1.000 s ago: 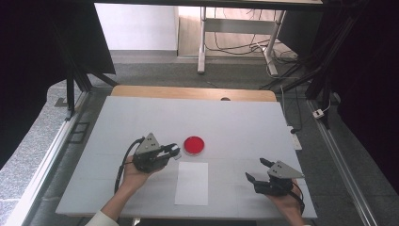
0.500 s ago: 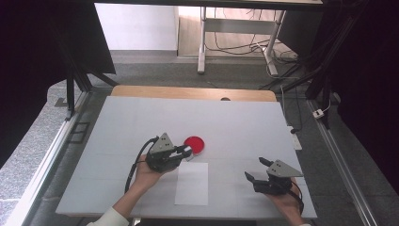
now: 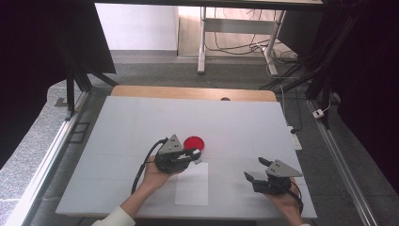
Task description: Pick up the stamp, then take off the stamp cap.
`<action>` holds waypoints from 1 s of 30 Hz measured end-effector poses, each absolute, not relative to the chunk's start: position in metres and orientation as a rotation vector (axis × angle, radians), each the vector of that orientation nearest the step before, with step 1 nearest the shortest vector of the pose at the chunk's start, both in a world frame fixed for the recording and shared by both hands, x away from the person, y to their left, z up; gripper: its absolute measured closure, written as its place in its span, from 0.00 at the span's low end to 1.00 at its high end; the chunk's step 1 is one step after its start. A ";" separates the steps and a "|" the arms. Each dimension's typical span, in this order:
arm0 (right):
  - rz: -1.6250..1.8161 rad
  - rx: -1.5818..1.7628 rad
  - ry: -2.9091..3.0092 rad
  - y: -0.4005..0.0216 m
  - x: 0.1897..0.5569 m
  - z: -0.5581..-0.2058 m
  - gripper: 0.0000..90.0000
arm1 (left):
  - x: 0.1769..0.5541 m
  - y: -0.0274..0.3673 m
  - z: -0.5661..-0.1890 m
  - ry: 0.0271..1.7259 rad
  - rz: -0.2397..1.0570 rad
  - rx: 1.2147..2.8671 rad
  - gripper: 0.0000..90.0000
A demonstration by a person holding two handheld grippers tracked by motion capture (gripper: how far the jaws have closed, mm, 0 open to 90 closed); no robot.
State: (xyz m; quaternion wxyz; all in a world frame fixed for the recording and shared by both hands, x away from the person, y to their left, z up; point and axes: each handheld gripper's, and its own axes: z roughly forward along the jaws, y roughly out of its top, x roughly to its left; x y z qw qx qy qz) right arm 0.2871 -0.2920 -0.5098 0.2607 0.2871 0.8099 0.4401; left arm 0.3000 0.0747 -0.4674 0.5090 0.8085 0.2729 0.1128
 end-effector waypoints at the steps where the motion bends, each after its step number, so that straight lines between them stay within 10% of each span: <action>1: 1.192 0.778 2.192 -0.292 0.287 -0.510 0.24 | 0.300 0.074 -0.467 0.656 0.271 1.949 0.83; 30: 1.202 0.779 2.193 -0.280 0.284 -0.507 0.24 | 0.302 0.075 -0.468 0.651 0.261 1.932 0.83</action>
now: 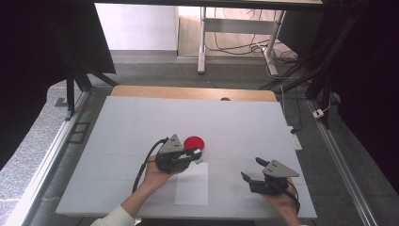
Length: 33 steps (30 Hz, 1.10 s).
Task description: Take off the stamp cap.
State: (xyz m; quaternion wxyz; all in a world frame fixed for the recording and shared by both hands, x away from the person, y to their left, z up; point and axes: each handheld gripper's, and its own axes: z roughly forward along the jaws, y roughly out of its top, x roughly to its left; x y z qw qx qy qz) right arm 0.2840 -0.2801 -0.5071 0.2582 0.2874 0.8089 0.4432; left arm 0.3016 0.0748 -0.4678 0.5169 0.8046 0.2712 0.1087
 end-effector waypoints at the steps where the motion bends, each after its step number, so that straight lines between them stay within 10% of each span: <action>1: 1.200 0.778 2.192 -0.278 0.283 -0.507 0.24 | 0.302 0.075 -0.468 0.651 0.262 1.931 0.83; 33: 1.250 0.748 2.192 -0.227 0.279 -0.510 0.28 | 0.305 0.080 -0.467 0.678 0.272 1.919 0.83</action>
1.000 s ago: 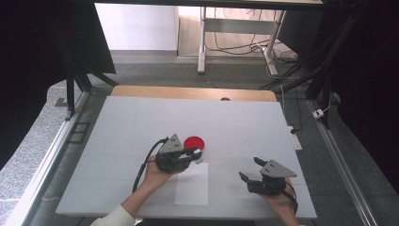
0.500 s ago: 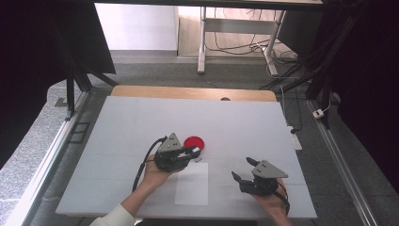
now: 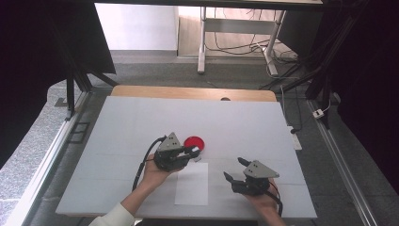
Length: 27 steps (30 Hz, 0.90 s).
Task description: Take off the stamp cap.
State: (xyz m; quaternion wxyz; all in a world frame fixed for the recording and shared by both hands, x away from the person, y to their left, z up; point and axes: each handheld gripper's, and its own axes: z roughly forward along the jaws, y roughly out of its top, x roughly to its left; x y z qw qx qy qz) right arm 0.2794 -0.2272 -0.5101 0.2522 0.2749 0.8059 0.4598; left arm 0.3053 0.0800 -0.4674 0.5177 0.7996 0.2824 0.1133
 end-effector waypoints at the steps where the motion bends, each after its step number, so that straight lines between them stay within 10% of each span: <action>1: 1.253 0.749 2.189 -0.225 0.280 -0.510 0.28 | 0.305 0.080 -0.467 0.678 0.271 1.919 0.83; 27: 1.297 0.638 2.217 -0.176 0.282 -0.516 0.30 | 0.305 0.080 -0.468 0.681 0.265 1.911 0.83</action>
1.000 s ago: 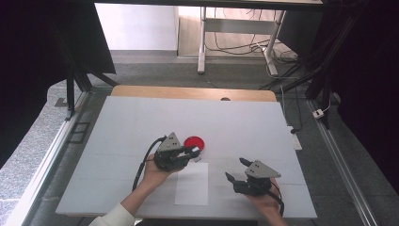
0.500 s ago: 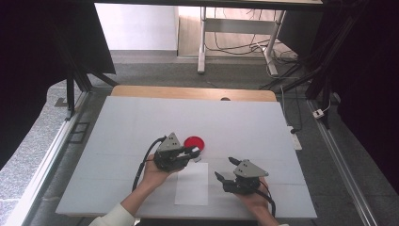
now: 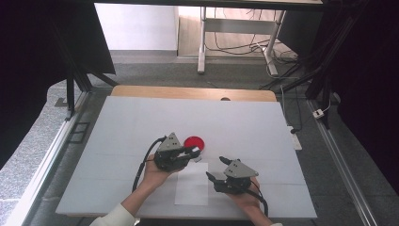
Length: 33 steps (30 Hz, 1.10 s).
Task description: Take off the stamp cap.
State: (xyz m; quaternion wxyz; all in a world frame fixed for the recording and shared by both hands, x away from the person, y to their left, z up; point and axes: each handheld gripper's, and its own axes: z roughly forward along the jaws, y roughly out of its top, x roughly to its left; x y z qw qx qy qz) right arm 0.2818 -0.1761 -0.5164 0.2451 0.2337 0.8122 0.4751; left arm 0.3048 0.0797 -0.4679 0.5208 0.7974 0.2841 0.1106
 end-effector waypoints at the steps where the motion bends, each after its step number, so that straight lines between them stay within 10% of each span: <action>1: 1.294 0.634 2.223 -0.175 0.282 -0.516 0.30 | 0.305 0.080 -0.468 0.682 0.265 1.910 0.83; 33: 1.344 0.612 2.245 -0.133 0.292 -0.515 0.40 | 0.303 0.078 -0.468 0.672 0.264 1.914 0.83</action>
